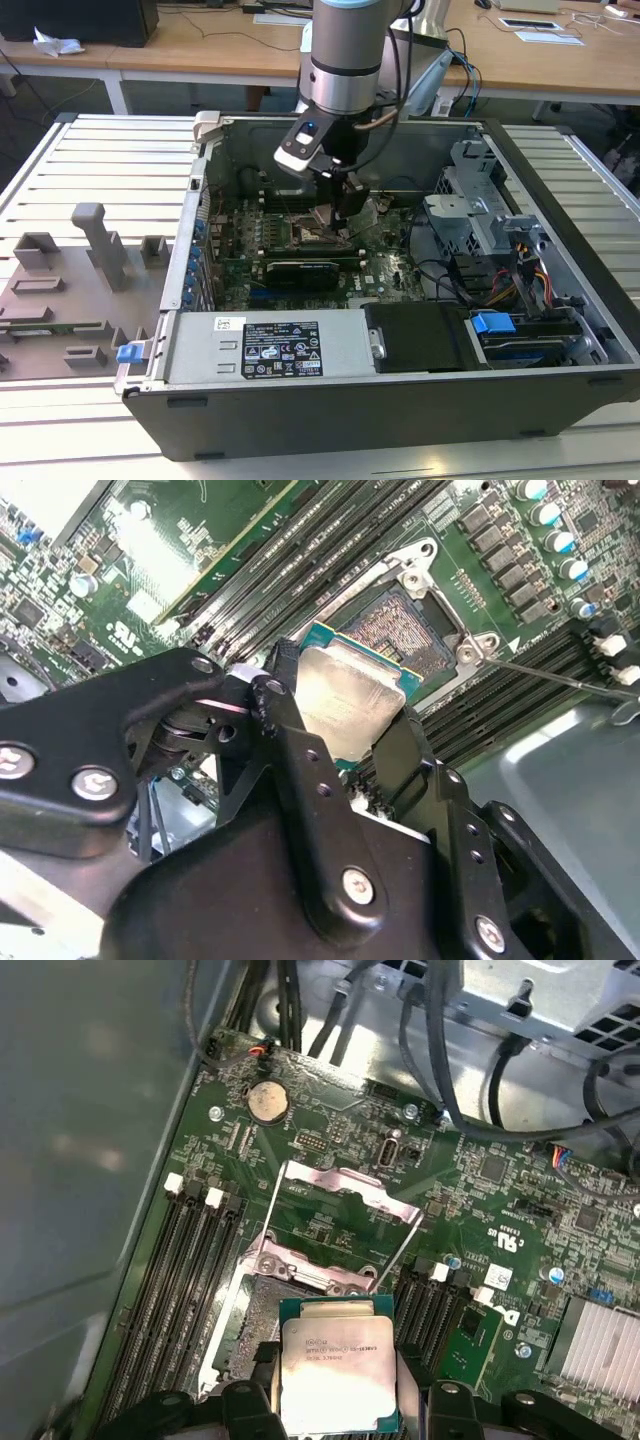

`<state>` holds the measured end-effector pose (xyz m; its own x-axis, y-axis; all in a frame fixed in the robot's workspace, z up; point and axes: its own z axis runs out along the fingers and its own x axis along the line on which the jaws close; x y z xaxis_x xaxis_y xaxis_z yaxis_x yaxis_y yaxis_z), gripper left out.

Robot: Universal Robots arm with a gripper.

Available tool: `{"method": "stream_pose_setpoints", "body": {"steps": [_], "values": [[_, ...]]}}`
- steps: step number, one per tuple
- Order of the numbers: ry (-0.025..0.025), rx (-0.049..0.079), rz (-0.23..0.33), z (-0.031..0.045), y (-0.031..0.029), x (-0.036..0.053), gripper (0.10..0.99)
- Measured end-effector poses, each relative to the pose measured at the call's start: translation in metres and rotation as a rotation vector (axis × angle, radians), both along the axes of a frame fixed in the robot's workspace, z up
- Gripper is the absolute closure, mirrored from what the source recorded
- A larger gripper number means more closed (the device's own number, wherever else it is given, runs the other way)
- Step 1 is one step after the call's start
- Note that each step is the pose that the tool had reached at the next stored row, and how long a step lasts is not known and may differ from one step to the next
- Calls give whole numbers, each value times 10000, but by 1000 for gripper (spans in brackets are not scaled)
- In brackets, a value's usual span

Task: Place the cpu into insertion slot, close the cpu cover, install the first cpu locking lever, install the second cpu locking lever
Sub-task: 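Place the cpu into insertion slot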

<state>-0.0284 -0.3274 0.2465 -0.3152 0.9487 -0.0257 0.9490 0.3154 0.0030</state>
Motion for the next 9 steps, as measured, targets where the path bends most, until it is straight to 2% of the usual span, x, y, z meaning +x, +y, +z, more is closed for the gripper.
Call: {"method": "stream_pose_setpoints", "body": {"steps": [5, 9], "values": [[0, -26, -480, -2, 0, 0, 541], [-2, -113, -987, -6, 0, 0, 541]]}}
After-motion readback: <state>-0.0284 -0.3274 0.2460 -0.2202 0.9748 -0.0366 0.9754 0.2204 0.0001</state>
